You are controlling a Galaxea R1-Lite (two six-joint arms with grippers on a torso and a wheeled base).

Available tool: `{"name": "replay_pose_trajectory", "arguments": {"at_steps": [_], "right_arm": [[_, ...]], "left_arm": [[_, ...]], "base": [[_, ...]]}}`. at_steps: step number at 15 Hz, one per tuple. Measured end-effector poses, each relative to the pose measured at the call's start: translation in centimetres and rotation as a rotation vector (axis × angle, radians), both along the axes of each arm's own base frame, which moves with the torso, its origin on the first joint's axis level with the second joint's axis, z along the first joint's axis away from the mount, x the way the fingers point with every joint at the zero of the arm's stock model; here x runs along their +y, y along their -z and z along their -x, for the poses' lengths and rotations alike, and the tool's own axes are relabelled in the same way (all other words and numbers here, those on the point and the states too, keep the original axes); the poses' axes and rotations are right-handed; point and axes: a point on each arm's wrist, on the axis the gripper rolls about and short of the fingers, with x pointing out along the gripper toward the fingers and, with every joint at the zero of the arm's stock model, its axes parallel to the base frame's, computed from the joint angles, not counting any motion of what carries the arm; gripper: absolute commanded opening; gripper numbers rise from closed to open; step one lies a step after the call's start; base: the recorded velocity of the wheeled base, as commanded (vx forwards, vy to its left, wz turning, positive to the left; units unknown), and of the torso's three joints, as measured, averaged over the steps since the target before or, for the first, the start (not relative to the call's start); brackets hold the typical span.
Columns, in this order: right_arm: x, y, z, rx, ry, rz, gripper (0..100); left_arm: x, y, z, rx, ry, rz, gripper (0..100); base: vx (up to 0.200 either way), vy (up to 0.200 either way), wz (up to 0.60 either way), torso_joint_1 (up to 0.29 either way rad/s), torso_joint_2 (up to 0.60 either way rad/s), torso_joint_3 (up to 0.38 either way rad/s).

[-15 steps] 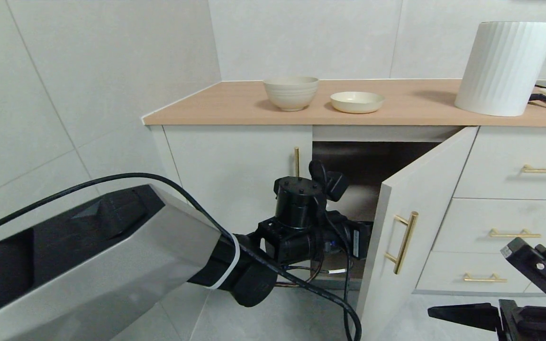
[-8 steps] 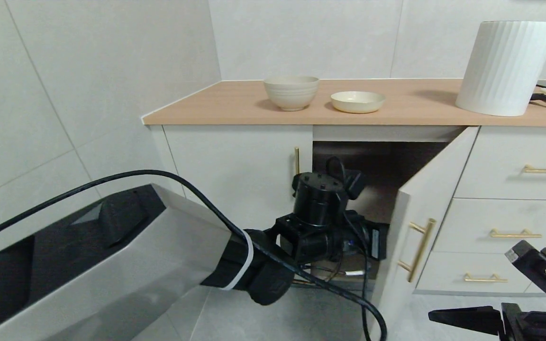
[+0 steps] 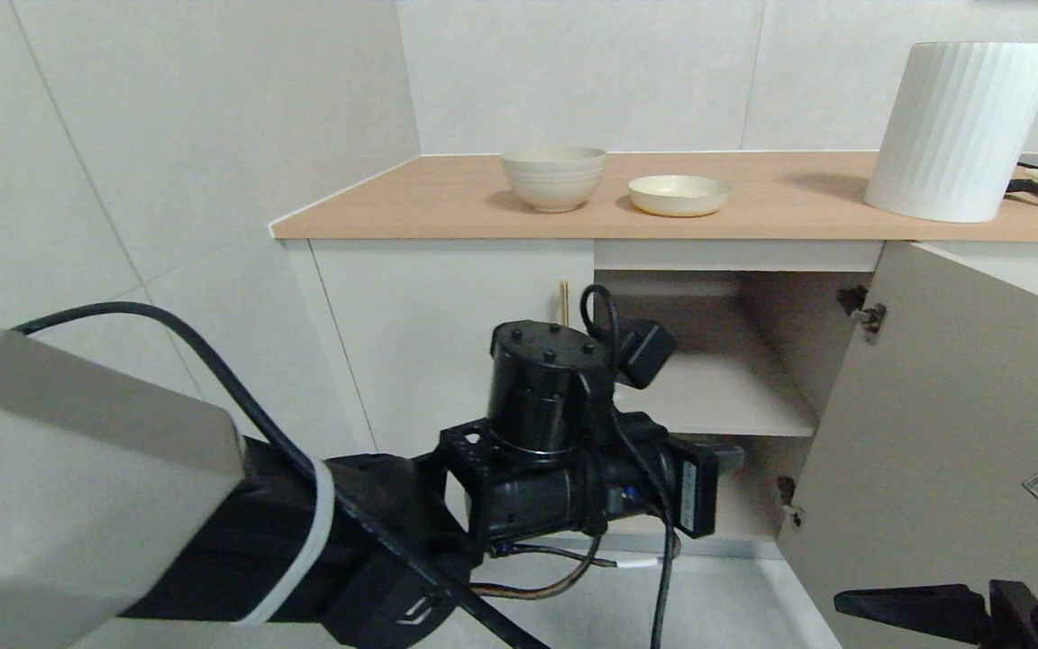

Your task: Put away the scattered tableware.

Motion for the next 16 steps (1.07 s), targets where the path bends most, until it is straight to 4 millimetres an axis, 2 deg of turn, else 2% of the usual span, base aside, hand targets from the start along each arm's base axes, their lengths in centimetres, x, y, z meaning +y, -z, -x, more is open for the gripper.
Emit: {"name": "replay_pose_trajectory", "arguments": {"at_steps": [4,9,12,14,16], "right_arm": [[0.9,-1.8,-1.5,-0.043,0.053,-0.012,100],[3.5,-4.9,-5.5,-0.104,0.12,-0.028,100],[5.1,-7.0,-7.4,-0.147,0.114,-0.06,100],[5.9,-8.4,-8.7,-0.178,0.141,-0.077,100],[6.6,-8.9,-9.9,-0.164,0.231,-0.041,100]], "left_arm": [[5.1,-1.2,0.2,-0.039,-0.132,0.023,0],[12.2,-4.4,2.2,-0.109,-0.293,0.057,0],[16.3,-6.1,2.4,-0.19,-0.405,0.049,0],[17.5,-6.9,2.7,-0.218,-0.441,0.053,0],[18.0,-6.9,3.0,-0.206,-0.45,0.04,0]], "base": [[0.0,0.0,0.0,0.0,0.0,0.0],[0.0,0.0,0.0,0.0,0.0,0.0],[0.0,0.0,0.0,0.0,0.0,0.0],[0.0,0.0,0.0,0.0,0.0,0.0],[0.0,0.0,0.0,0.0,0.0,0.0]]}}
